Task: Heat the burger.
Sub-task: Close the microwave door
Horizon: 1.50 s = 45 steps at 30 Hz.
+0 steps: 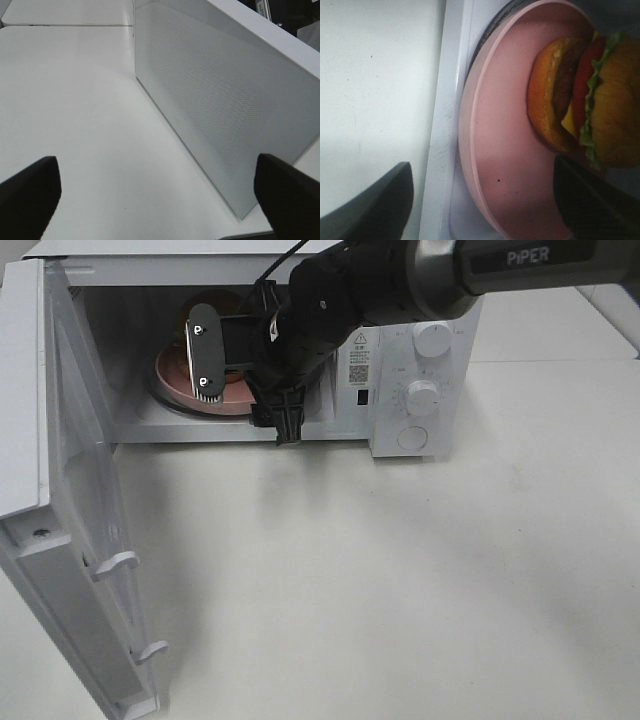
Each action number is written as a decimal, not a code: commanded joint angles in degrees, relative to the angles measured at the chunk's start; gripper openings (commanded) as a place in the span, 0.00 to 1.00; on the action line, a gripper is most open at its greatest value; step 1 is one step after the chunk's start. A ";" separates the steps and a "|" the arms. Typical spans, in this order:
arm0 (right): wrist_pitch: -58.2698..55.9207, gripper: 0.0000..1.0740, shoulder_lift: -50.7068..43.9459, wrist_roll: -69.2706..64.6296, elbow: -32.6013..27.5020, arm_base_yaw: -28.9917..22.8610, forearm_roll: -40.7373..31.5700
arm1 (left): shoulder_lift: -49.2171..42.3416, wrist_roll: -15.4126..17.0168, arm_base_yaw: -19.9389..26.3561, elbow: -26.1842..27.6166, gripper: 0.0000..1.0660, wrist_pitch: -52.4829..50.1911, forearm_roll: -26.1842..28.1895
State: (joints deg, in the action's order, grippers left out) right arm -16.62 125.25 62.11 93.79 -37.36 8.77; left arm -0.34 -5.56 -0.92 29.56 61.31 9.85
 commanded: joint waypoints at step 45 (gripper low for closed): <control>-5.56 0.71 -59.19 -39.30 -58.21 -0.17 -8.19 | -1.03 0.34 0.29 0.06 0.92 0.06 0.29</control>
State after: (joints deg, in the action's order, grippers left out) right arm -16.27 69.44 28.59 35.87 -37.36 2.41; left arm -0.34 -5.56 -0.92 29.56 61.31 9.85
